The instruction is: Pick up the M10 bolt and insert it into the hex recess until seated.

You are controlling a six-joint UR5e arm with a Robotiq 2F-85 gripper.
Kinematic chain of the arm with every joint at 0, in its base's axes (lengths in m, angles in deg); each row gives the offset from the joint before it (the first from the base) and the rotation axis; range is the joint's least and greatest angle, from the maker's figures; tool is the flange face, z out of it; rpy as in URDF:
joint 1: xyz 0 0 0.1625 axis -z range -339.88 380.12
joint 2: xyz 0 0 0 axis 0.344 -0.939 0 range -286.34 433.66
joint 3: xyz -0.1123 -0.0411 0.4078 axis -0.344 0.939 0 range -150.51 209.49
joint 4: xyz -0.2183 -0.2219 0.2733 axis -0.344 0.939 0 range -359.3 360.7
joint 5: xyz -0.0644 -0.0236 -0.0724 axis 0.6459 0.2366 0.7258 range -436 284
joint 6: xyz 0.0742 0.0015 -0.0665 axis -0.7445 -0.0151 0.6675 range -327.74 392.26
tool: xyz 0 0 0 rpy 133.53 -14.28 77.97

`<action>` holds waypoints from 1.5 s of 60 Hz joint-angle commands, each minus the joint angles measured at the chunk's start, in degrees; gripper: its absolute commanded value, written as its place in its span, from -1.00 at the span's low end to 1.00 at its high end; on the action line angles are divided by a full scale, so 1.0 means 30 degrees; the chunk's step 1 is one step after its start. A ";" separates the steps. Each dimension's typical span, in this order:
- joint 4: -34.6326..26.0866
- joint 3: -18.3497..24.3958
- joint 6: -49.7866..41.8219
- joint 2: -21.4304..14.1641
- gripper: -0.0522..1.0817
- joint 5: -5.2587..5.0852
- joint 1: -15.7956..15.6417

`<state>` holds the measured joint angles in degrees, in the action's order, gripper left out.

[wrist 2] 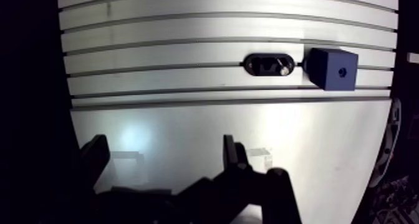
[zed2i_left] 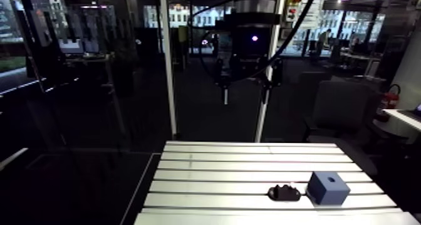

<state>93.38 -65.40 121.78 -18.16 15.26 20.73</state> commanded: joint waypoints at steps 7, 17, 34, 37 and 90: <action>0.0674 0.0653 0.0762 0.0973 -0.90 -0.0112 0.0826; 0.0649 0.0449 0.0762 0.0856 -0.90 -0.0141 0.0825; 0.0669 0.0137 0.0866 0.0681 -0.90 -0.0112 0.0646; 0.0674 -0.0039 0.1011 0.0626 -0.90 -0.0112 0.0674; 0.2269 -0.2237 0.3815 -0.0258 -0.89 0.0181 0.1830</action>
<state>97.07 -70.36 131.82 -18.84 15.73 24.30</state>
